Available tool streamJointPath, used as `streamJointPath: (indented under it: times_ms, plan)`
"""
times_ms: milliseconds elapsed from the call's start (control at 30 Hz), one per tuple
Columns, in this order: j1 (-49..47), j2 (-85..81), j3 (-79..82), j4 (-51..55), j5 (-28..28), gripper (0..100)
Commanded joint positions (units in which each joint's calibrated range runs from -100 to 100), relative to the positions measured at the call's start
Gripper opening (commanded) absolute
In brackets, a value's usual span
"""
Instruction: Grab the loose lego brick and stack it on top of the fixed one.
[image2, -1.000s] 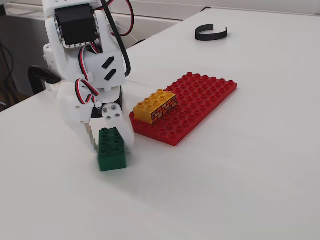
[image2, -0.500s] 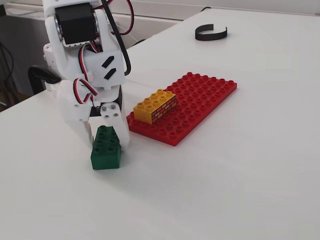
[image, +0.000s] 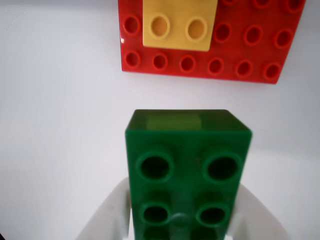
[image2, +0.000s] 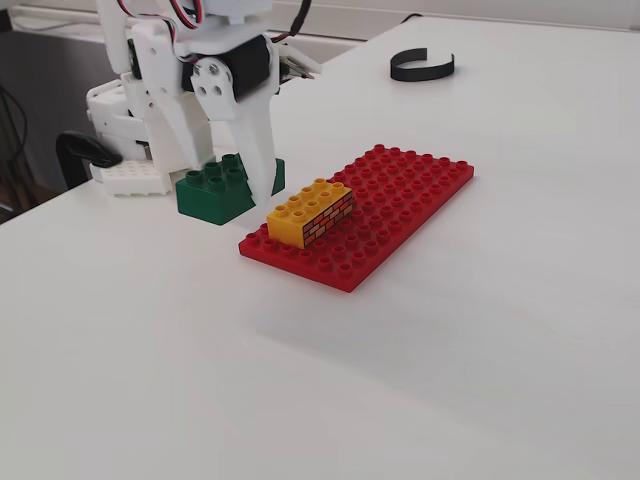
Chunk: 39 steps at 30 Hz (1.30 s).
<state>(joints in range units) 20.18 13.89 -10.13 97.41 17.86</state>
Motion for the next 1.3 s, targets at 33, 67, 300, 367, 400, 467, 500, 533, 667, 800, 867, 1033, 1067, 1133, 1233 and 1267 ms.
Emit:
streamJointPath:
  times_ms: [33, 67, 300, 367, 400, 467, 500, 533, 667, 800, 867, 1033, 1067, 1133, 1233, 1267]
  plan:
    - [-4.7, -3.3, 8.4, -5.6, -3.0, 10]
    - [-5.6, -3.5, 10.2, -6.9, -3.6, 10]
    - [-8.0, -3.6, 13.8, -12.5, -7.6, 10]
    - [-8.1, -3.7, 13.6, -12.4, -8.1, 10]
    - [-8.1, -3.7, 13.5, -12.3, -8.3, 10]
    - [-8.2, -3.8, 13.4, -11.9, -9.5, 10]
    - [-8.5, -3.9, 13.4, -11.7, -9.9, 10]
    - [-9.3, -4.4, 13.4, -11.5, -10.1, 10]
    - [-12.5, -9.9, 13.6, -8.8, -12.0, 10]
    - [-16.8, -17.1, 14.5, -6.6, -13.5, 10]
    - [-17.5, -19.1, 16.6, -7.0, -13.7, 10]
    - [-17.7, -19.2, 25.1, -12.0, -14.1, 10]
    - [-17.7, -19.6, 27.4, -13.6, -14.1, 10]
    - [-17.4, -19.8, 30.9, -16.0, -14.1, 10]
    - [-17.4, -19.8, 33.8, -17.6, -14.1, 10]
    - [-17.4, -19.8, 34.2, -18.1, -14.1, 10]
